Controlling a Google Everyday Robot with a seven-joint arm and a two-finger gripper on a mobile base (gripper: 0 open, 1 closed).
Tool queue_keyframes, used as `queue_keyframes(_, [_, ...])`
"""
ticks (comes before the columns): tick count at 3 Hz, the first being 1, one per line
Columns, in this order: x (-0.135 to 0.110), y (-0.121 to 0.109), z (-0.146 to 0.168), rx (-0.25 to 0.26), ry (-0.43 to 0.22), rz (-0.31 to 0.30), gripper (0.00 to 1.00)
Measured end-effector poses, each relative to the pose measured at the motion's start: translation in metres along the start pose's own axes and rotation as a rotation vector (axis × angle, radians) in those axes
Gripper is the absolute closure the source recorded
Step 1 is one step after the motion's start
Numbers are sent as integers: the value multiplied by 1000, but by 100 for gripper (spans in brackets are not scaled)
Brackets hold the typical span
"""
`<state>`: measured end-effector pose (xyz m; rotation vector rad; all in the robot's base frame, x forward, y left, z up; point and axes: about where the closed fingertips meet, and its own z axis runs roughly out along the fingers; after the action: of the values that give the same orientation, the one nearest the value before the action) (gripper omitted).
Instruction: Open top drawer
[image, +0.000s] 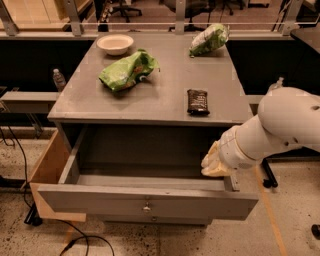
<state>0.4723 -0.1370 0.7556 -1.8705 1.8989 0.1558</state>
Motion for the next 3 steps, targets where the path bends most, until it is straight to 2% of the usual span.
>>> queue_keyframes(1, [10,-17,10,22,1,8,95])
queue_keyframes(2, [18,-31,21,38,3,14,100])
queue_keyframes(3, [27,-35,37,38,11,23,100])
